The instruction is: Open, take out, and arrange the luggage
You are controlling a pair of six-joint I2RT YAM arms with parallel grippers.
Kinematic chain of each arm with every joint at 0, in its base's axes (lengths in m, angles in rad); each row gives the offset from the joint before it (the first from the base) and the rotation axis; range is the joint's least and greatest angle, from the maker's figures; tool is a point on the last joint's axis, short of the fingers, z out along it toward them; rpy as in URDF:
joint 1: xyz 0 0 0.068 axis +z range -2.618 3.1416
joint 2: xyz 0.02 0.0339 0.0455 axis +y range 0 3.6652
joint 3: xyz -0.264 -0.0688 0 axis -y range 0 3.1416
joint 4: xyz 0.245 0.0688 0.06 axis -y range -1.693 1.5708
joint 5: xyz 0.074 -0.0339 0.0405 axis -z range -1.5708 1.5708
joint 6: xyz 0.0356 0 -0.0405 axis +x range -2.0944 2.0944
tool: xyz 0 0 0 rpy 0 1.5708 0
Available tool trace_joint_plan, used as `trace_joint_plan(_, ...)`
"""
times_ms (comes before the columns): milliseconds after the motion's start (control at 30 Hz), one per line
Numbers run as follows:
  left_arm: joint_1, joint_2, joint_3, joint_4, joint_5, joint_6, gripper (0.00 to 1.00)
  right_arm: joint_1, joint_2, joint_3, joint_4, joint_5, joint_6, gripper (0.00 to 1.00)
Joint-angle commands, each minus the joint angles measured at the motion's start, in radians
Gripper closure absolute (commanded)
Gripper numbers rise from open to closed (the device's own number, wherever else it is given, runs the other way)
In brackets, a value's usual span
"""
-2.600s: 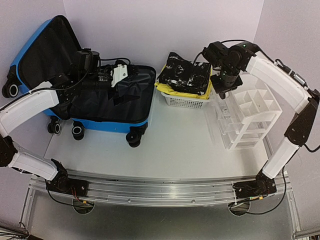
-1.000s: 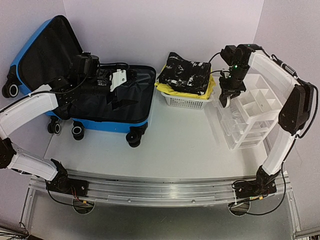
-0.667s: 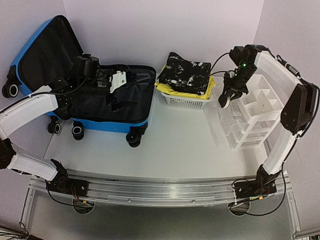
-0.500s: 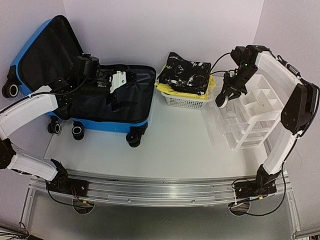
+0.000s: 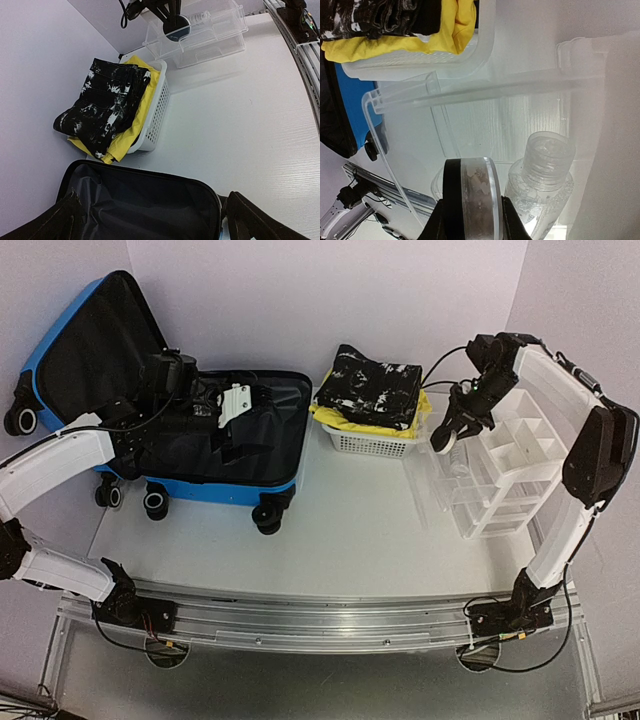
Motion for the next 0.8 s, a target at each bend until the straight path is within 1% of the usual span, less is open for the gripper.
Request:
trace_joint_plan(0,-0.001,-0.027,-0.004,0.037,-0.005,0.013,0.00,-0.009,0.052,-0.012,-0.137,0.136,-0.058,0.87)
trace_joint_plan(33,-0.001,-0.026,-0.005,0.039,-0.005,0.013,0.00,-0.009,0.054,-0.011,-0.144,0.141,-0.065,0.81)
trace_joint_plan(133,-0.001,-0.024,-0.004,0.041,-0.006,0.013,0.00,-0.009,0.050,0.001,-0.148,0.143,-0.075,0.68)
trace_joint_plan(300,-0.001,-0.021,-0.004,0.043,-0.006,0.013,0.00,-0.008,0.044,0.064,-0.148,0.169,-0.075,0.57)
trace_joint_plan(400,-0.001,-0.020,-0.006,0.045,-0.005,0.013,0.00,0.000,0.044,0.100,-0.158,0.222,-0.075,0.50)
trace_joint_plan(600,-0.001,-0.020,-0.006,0.046,-0.005,0.013,0.00,0.018,0.050,0.142,-0.192,0.271,-0.089,0.29)
trace_joint_plan(767,-0.002,-0.017,-0.001,0.043,-0.003,0.013,0.00,0.058,0.061,0.199,-0.216,0.381,-0.119,0.25)
